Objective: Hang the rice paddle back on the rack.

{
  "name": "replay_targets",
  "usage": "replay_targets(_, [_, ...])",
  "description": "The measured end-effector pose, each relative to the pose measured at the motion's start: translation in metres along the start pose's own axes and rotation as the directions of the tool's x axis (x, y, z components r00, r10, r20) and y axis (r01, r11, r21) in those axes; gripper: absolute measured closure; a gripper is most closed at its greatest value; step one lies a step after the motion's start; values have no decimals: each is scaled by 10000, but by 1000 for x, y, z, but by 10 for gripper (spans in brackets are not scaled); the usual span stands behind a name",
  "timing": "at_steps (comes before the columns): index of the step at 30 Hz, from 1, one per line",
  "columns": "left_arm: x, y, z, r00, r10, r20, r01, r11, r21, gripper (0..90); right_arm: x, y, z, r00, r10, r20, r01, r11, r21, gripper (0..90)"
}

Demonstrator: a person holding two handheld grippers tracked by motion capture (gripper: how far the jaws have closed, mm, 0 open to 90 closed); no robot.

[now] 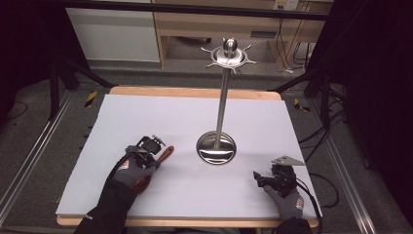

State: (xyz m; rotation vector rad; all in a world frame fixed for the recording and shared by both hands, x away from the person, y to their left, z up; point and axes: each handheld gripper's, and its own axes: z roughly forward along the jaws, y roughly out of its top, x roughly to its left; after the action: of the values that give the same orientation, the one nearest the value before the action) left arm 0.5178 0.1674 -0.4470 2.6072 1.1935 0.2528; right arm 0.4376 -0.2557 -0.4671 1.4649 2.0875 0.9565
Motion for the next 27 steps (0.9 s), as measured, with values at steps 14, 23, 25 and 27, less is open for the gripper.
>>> replay_targets(14, [0, 1, -1, 9997, 232, 76, -232, 9997, 33, 777, 0, 0, 0, 10000, -27, -56, 27, 10000, 57, 196])
replay_targets(23, [1, -10, -15, 9995, 104, 306, -84, 9979, -644, 779, -1, 0, -1, 10000, -81, -45, 81, 10000, 25, 193])
replay_targets(25, [2, -11, -18, 9995, 164, 264, -144, 9972, -730, 779, -1, 0, -1, 10000, -47, -45, 47, 10000, 23, 194])
replay_targets(27, [2, -14, -21, 9996, 91, 262, -68, 9962, -869, 780, -1, 0, -1, 10000, -43, -44, 43, 10000, 24, 194])
